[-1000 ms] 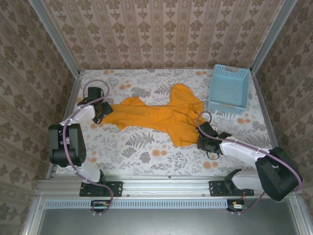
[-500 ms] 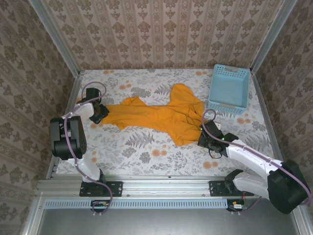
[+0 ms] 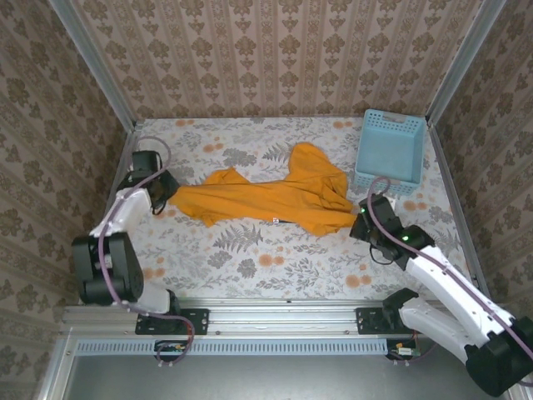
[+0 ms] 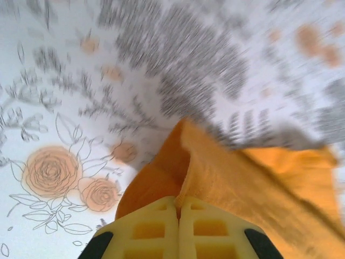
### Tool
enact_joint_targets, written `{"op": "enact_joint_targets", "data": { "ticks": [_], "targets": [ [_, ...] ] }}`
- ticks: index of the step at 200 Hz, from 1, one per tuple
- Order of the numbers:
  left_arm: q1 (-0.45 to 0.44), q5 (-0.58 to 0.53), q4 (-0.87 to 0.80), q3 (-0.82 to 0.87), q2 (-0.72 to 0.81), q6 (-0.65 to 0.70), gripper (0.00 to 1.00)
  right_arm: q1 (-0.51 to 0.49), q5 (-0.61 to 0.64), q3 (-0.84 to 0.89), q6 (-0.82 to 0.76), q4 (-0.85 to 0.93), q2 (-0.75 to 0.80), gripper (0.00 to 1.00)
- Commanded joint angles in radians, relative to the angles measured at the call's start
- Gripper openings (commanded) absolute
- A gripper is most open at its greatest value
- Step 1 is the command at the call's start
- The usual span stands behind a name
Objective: Fold the inside-out t-shirt
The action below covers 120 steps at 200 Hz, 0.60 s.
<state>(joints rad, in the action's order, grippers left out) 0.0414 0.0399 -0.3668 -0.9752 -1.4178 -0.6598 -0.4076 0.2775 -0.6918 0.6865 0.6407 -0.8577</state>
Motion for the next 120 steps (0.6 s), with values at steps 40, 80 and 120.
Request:
{"op": "enact_joint_targets", "data": {
  "ticks": [40, 80, 120],
  "targets": [
    [0.019, -0.018, -0.14, -0.124, 0.367, 0.012, 0.0, 0.046, 0.101, -0.411, -0.192, 0.216, 0.11, 0.0],
    [0.023, -0.108, -0.183, -0.25, 0.622, 0.04, 0.0, 0.047, 0.089, -0.736, -0.284, 0.233, 0.146, 0.0],
    [0.024, -0.15, -0.164, -0.286, 0.657, 0.065, 0.0, 0.047, 0.089, -0.894, -0.338, 0.18, 0.102, 0.0]
  ]
}}
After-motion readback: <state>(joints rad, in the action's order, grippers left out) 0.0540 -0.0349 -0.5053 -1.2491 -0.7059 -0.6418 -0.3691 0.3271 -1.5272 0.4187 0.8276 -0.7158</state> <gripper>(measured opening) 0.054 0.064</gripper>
